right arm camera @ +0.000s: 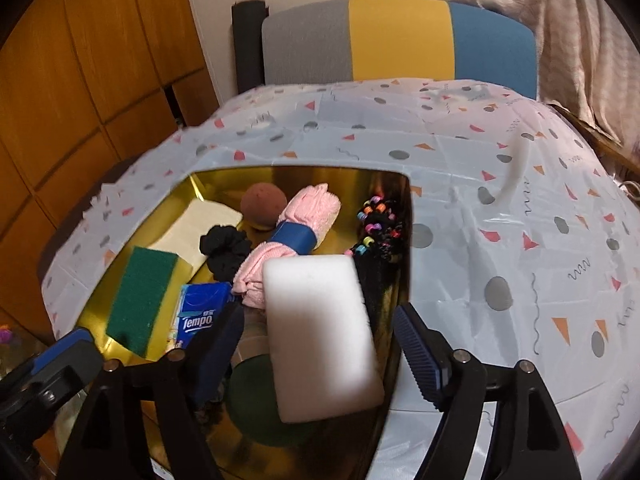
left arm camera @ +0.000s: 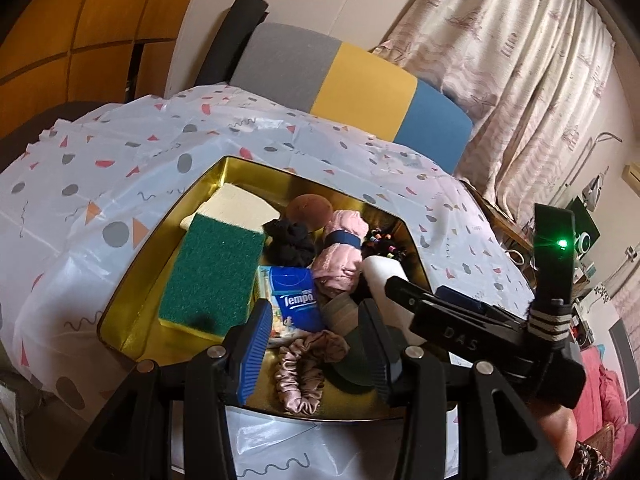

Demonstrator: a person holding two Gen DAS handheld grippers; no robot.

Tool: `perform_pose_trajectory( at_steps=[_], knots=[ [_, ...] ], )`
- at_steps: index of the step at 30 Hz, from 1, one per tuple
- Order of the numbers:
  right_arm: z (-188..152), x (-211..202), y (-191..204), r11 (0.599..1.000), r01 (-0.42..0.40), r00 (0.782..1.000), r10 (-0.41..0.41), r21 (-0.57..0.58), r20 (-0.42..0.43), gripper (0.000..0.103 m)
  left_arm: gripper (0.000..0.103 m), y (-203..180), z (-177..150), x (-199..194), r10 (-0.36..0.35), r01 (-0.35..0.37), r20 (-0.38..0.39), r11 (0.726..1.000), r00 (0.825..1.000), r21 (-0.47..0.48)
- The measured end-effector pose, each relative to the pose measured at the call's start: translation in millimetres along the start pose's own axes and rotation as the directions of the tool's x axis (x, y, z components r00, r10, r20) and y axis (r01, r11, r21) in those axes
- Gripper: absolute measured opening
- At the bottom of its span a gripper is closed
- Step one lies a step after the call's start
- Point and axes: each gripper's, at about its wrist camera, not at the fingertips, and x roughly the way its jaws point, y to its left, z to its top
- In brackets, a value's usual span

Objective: Organize soft objects

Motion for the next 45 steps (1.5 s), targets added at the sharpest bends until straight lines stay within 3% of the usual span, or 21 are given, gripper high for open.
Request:
perform_pose_trajectory(
  at_steps=[6, 11, 15, 18, 19, 21, 26, 27, 33, 39, 41, 45],
  knots=[
    [-4, -11, -8, 1.000, 0.014, 1.000, -0.014, 0.018, 0.028, 0.079, 0.045, 0, 1, 2, 0.037, -0.037, -0.011, 0.999, 0.999, -0.004],
    [-5, -8, 0, 0.999, 0.021, 1.000, -0.020, -0.041, 0.015, 0.071, 0.045, 1, 1, 0, 0.055, -0.055, -0.003, 0.998, 0.998, -0.006],
    [-6, -6, 3, 0.997, 0.041, 0.999, -0.041, -0.060, 0.011, 0.071, 0.045, -5, 5, -3, 0.143, -0.143, 0.007, 0.989, 0.990, 0.025],
    [-6, -14, 1, 0.999, 0.027, 0.999, -0.026, -0.028, 0.025, 0.073, 0.045, -17, 7, -7, 0.289, -0.291, 0.043, 0.954, 0.956, 0.068],
    [-6, -17, 1, 0.999, 0.029, 0.999, -0.028, -0.024, 0.029, 0.078, 0.045, -23, 8, -9, 0.344, -0.348, 0.061, 0.932, 0.937, 0.096],
    [-7, -23, 2, 1.000, 0.028, 0.999, -0.028, -0.008, 0.041, 0.088, 0.045, -31, 8, -13, 0.384, -0.395, 0.100, 0.908, 0.918, 0.140],
    [-10, -34, 3, 0.999, 0.040, 0.998, -0.041, 0.025, 0.046, 0.097, 0.045, -32, 8, -23, 0.386, -0.399, 0.113, 0.909, 0.915, 0.124],
    [-11, -35, 4, 0.998, 0.055, 0.997, -0.056, 0.023, 0.045, 0.103, 0.045, -30, 9, -24, 0.396, -0.406, 0.108, 0.907, 0.912, 0.107],
    [-13, -48, 10, 0.992, 0.127, 0.989, -0.126, -0.007, 0.072, 0.103, 0.046, -27, 14, -26, 0.453, -0.458, 0.068, 0.885, 0.889, 0.085],
    [-19, -62, 14, 0.995, 0.104, 0.990, -0.104, 0.005, 0.094, 0.103, 0.046, -23, 11, -28, 0.423, -0.424, 0.034, 0.903, 0.905, 0.065],
    [-20, -66, 14, 0.995, 0.097, 0.990, -0.099, 0.025, 0.103, 0.103, 0.046, -23, 11, -28, 0.436, -0.437, 0.021, 0.898, 0.899, 0.058],
    [-22, -70, 20, 0.993, 0.115, 0.989, -0.118, 0.031, 0.094, 0.103, 0.046, -22, 9, -28, 0.491, -0.491, 0.014, 0.869, 0.871, 0.068]
  ],
)
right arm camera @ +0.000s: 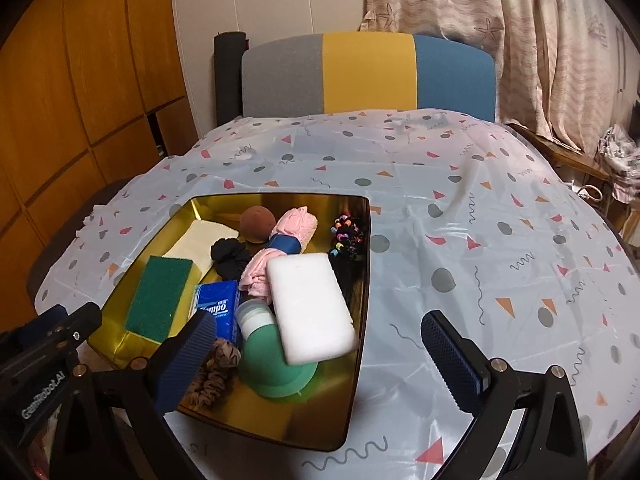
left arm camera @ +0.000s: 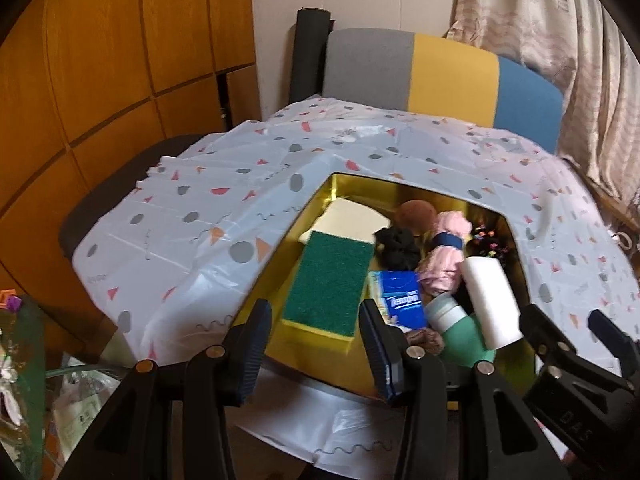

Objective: Organize soft objects

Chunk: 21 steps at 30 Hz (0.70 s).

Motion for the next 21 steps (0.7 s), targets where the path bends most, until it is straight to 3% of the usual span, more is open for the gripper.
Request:
perform_pose_trajectory(
  at_steps=[11, 21],
  knots=[
    [-6, -9, 2, 0.998, 0.063, 0.998, -0.063, -0.009, -0.009, 0.103, 0.046, -2, -1, -7, -0.027, 0.027, 0.028, 0.999, 0.999, 0.024],
    [-4, -8, -2, 0.995, 0.100, 0.995, -0.100, -0.008, -0.005, 0.103, 0.045, -9, -3, -9, -0.034, 0.034, 0.005, 0.998, 0.999, 0.057]
  ],
)
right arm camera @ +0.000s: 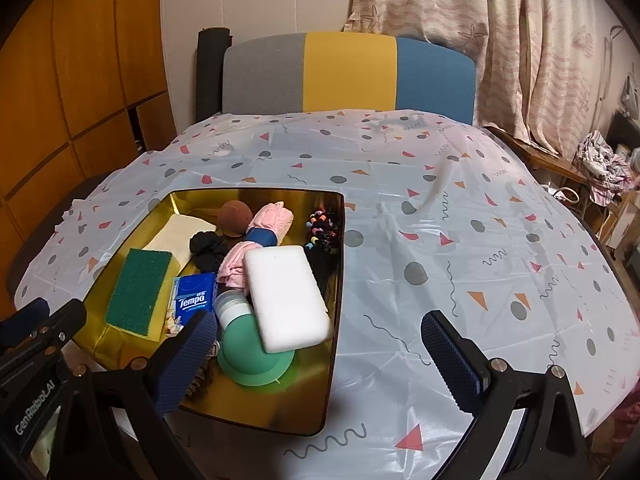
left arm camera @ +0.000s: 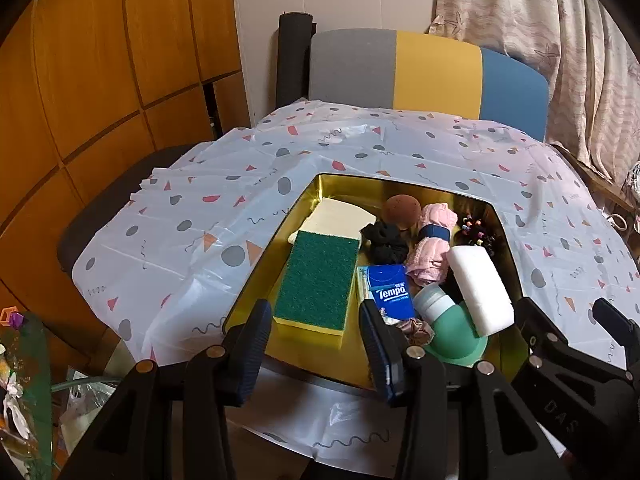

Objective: Organize soft objects

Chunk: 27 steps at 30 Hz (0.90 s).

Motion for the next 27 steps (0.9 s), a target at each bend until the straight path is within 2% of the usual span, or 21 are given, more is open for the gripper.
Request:
perform_pose_trajectory(
  at_steps=[9, 27],
  knots=[
    [-1.0, 4.9, -1.1, 1.000, -0.013, 1.000, 0.013, 0.005, -0.020, 0.103, 0.045, -3.8, -2.9, -2.0, -0.033, 0.033, -0.009, 0.999, 0.999, 0.014],
    [-2.5, 7.2, -1.2, 1.000, -0.018, 0.999, 0.018, 0.003, -0.035, 0.103, 0.045, -5.3, -4.9, -1.6, -0.044, 0.044, -0.018, 0.999, 0.999, 0.017]
  ],
)
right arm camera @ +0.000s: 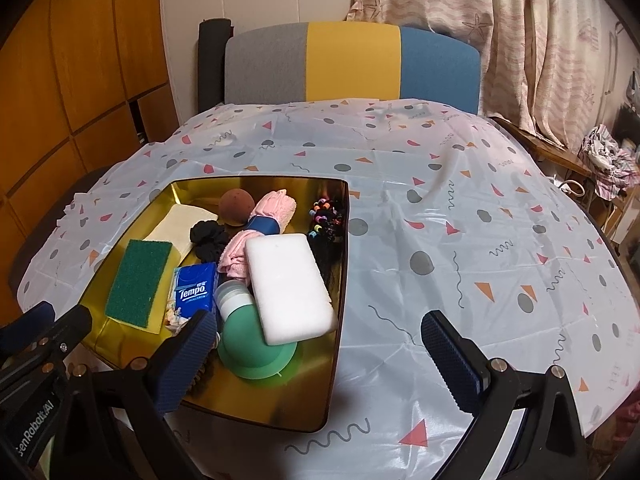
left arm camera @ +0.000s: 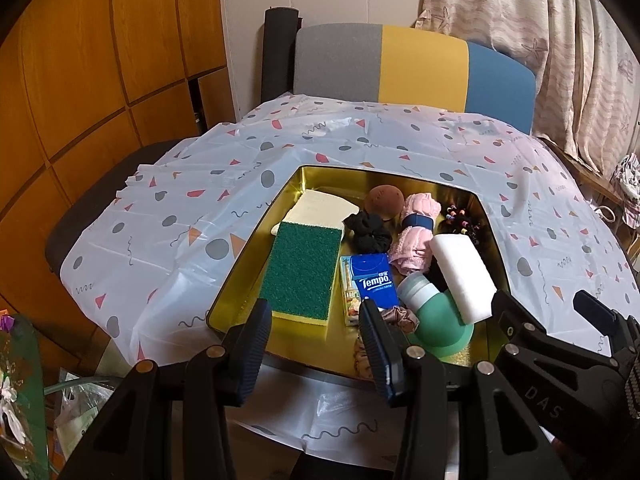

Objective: Organize soft objects

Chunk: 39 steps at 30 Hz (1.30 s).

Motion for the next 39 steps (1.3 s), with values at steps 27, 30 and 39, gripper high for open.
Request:
perform_pose_trajectory(
  at_steps=[27, 30, 39],
  knots=[
    [-0.7, 1.2, 0.7, 1.000, 0.001, 1.000, -0.001, 0.001, -0.003, 0.103, 0.045, -0.2, -1.8, 3.4, -0.015, 0.015, -0.015, 1.000, 1.000, -0.001],
    [-0.9, 1.7, 0.5, 1.000, 0.002, 1.000, -0.002, 0.002, -0.006, 0.103, 0.045, 0.7, -2.2, 5.1, -0.019, 0.019, -0.020, 1.000, 1.000, -0.002],
    [-1.1, 2.3, -0.4, 1.000, 0.002, 1.000, -0.001, 0.005, -0.007, 0.103, 0.045, -0.6, -3.4, 6.2, -0.025, 0.025, -0.032, 1.000, 0.999, 0.001]
  ],
)
